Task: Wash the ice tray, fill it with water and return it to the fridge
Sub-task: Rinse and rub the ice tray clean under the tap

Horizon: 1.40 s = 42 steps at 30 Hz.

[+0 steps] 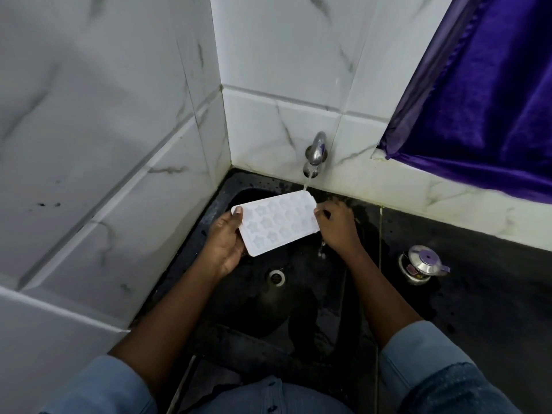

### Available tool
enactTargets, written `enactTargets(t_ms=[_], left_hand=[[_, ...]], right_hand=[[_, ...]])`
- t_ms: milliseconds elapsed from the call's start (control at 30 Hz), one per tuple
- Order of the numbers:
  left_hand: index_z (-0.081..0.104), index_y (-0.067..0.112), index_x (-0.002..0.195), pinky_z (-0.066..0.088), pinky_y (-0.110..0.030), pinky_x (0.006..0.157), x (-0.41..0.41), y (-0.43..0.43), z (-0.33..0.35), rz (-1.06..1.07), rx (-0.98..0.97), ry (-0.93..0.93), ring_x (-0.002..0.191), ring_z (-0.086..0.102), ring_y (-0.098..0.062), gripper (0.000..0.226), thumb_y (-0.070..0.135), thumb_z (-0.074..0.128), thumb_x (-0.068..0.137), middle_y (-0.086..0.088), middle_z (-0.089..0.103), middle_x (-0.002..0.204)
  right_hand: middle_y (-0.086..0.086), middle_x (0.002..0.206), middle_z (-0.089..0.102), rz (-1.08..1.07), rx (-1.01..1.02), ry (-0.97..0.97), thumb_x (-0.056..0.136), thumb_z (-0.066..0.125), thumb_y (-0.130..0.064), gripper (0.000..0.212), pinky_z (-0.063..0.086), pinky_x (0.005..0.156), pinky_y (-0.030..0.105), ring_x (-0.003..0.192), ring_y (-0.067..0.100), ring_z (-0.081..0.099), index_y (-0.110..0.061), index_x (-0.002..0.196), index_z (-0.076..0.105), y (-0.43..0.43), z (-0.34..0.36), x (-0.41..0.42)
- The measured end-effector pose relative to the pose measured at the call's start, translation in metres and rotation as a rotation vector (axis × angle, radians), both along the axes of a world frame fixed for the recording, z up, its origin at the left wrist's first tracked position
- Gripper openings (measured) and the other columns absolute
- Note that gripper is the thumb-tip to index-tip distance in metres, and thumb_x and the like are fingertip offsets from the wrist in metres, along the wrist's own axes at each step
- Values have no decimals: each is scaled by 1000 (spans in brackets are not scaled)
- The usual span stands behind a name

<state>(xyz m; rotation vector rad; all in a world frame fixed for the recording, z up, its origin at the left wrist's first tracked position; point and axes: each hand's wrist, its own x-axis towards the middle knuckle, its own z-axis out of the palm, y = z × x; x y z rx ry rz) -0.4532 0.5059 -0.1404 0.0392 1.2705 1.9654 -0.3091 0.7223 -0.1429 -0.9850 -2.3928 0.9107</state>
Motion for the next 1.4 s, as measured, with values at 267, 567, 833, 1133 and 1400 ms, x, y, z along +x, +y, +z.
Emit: enactTargets(t_ms=[267, 567, 833, 1133, 1400], left_hand=[[74, 2, 116, 62, -49, 88, 34, 14, 6, 6, -34, 179, 92, 76, -32, 18, 3, 68, 100, -22, 78, 111], [72, 7, 121, 62, -34, 71, 61, 55, 23, -70, -23, 107, 89, 73, -27, 22, 0, 61, 102, -21, 76, 106], [71, 9, 128, 58, -38, 102, 60, 73, 1, -164, -134, 242, 116, 71, -24, 27, 4, 66, 102, -12, 75, 126], [59, 6, 146, 45, -25, 103, -6, 79, -32, 37, -432, 352, 139, 56, -21, 44, 5, 66, 102, -12, 59, 150], [62, 7, 143, 57, -23, 67, -20, 110, -17, -209, -362, 247, 104, 70, -24, 36, 9, 57, 108, -13, 71, 133]], right_hand=[[-13, 113, 75, 340, -680, -25, 104, 61, -40, 31, 57, 76, 20, 102, 4, 71, -26, 130, 70, -53, 17, -10], [4, 133, 70, 396, -636, 134, 89, 75, 1, 69, 55, 103, 39, 123, 22, 67, -19, 150, 50, -52, 4, 17], [-3, 118, 77, -31, -767, 372, 84, 62, 12, 58, 62, 91, 41, 109, 20, 74, -28, 126, 65, -23, -6, 37], [5, 124, 75, -225, -1043, 537, 82, 59, 7, 58, 63, 79, 52, 111, 36, 72, -20, 133, 62, 15, -16, 60], [6, 127, 75, -206, -1144, 585, 78, 57, 9, 61, 62, 78, 53, 108, 35, 74, -19, 132, 64, 28, -28, 66]])
